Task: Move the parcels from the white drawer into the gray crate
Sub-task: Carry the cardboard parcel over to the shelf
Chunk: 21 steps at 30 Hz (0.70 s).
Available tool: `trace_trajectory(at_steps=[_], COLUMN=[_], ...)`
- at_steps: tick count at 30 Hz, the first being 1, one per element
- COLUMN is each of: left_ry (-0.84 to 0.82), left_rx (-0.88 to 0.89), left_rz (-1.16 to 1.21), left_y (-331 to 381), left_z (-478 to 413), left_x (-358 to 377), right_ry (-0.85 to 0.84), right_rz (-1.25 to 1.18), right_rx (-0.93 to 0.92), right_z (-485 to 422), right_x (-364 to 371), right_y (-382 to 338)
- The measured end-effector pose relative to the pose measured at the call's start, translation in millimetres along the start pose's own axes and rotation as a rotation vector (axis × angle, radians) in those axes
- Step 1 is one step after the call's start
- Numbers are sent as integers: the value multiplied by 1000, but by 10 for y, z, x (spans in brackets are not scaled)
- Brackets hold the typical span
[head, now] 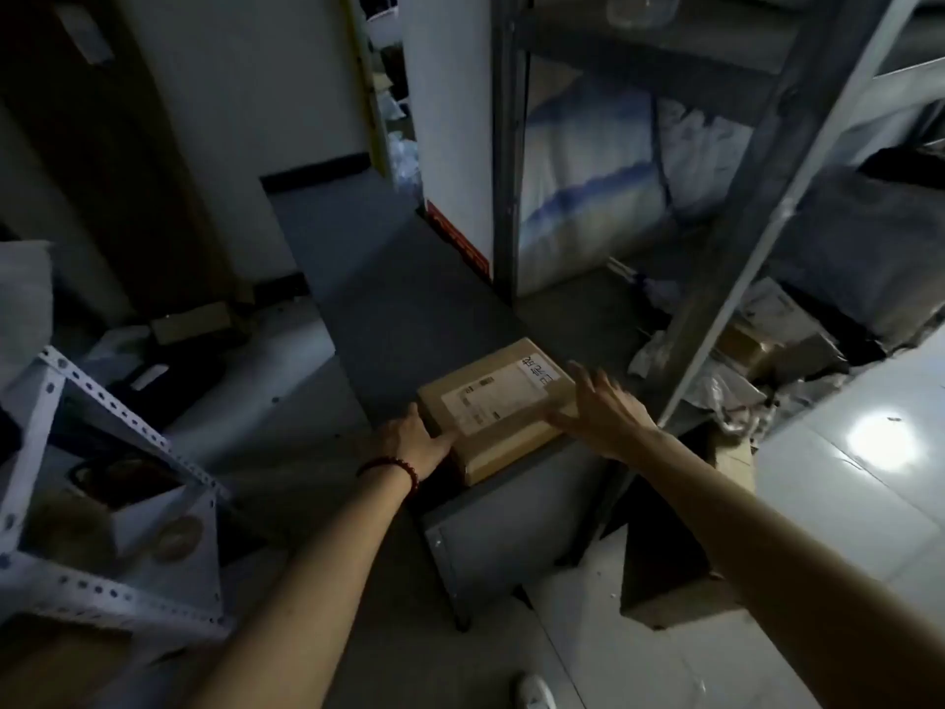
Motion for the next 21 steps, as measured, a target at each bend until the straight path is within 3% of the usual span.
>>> trace_trajectory(at_steps=[6, 12, 17, 21], left_ry=[-45, -35, 77, 48], left_rx=[-236, -241, -145, 8], left_rz=[336, 495, 760, 767], left_y=[92, 111, 105, 116], left_z=[-88, -179, -337, -421], left_x=[235, 371, 272, -29], right_ry=[-174, -257, -180, 19], right_rz=[-236, -353, -473, -641], right_rx=[137, 176, 138, 139], right_z=[-457, -633, -648, -423], right_x=[140, 303, 228, 56], right_y=[100, 189, 49, -1])
Point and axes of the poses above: each hand's wrist, its own z-axis away from the middle knuckle, its own x-axis out of the palm, y = z × x, the point moved 2 cm from there along -z, towards the middle knuckle, and after that the axes turned 6 degrees about y, right-handed, at the moved point
